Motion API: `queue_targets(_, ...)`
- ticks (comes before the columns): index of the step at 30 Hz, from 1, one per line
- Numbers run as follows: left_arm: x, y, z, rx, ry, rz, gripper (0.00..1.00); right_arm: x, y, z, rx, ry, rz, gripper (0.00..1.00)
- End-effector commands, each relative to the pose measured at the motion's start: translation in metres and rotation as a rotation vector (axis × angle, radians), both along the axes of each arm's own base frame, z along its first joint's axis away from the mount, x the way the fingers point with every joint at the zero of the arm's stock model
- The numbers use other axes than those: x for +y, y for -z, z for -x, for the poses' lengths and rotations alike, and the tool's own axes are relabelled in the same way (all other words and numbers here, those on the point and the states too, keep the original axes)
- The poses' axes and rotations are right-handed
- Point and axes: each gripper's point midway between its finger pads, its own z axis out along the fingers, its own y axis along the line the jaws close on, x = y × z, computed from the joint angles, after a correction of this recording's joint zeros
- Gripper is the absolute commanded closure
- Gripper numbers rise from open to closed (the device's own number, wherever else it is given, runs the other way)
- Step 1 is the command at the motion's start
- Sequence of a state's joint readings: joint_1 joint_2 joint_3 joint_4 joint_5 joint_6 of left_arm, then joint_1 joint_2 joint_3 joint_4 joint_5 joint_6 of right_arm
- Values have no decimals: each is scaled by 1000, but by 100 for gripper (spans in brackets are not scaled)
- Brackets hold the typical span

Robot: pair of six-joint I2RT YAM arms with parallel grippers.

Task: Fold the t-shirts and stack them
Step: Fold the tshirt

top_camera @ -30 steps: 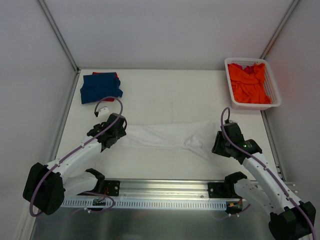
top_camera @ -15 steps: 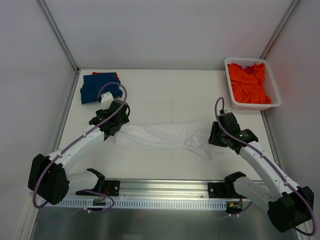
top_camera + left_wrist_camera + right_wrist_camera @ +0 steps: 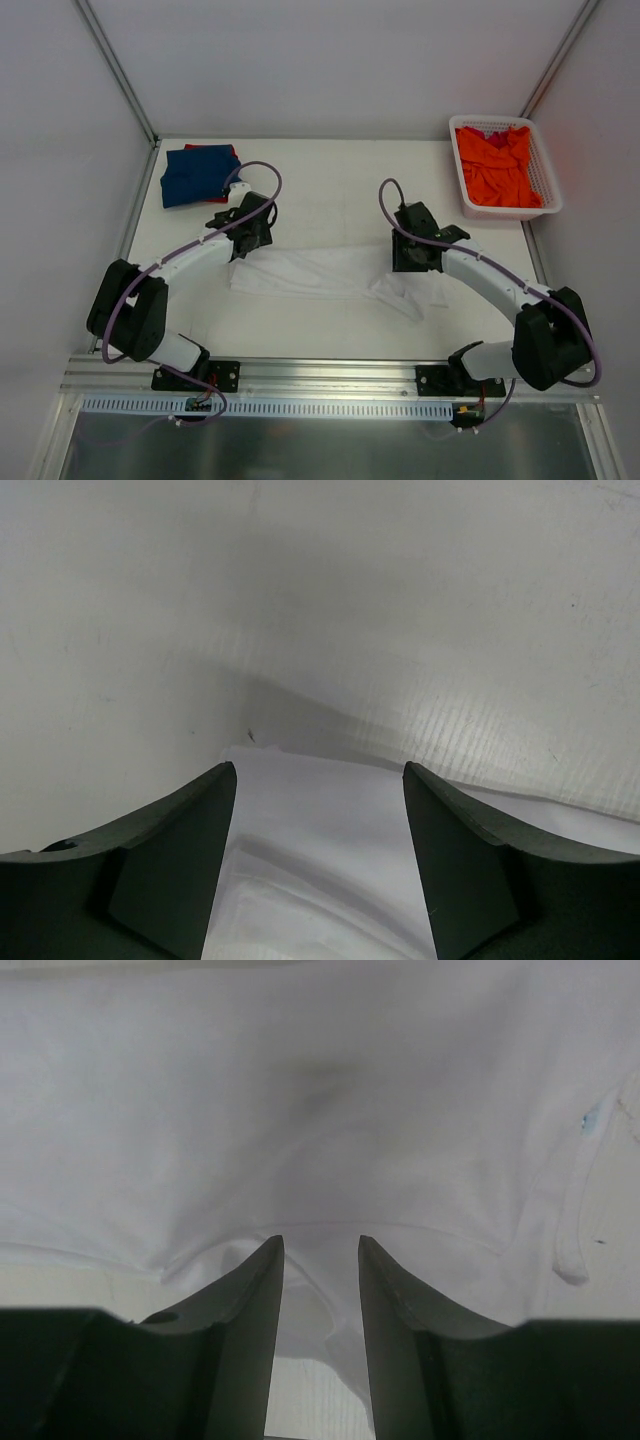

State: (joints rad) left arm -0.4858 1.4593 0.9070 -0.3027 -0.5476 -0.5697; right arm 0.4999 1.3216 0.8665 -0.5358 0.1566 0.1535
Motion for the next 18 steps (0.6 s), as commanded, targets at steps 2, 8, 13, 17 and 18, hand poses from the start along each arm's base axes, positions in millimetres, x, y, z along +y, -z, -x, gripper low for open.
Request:
queue_targets(2, -20, -5, -10, -33, 68, 58, 32, 12, -13, -23, -61, -69, 71, 61)
queue_targets(8, -29, 16, 11, 20, 70, 155, 33, 11, 2, -24, -29, -84, 144, 61)
queue_targets(13, -32, 11, 27, 11, 78, 220, 34, 14, 4, -24, -26, -89, 150, 61)
queue_targets(17, -38, -4, 37, -16, 108, 268, 34, 14, 7, -24, -18, -88, 158, 61)
queue_targets(18, -39, -7, 40, -18, 113, 275, 34, 13, 8, -23, -13, -86, 164, 61)
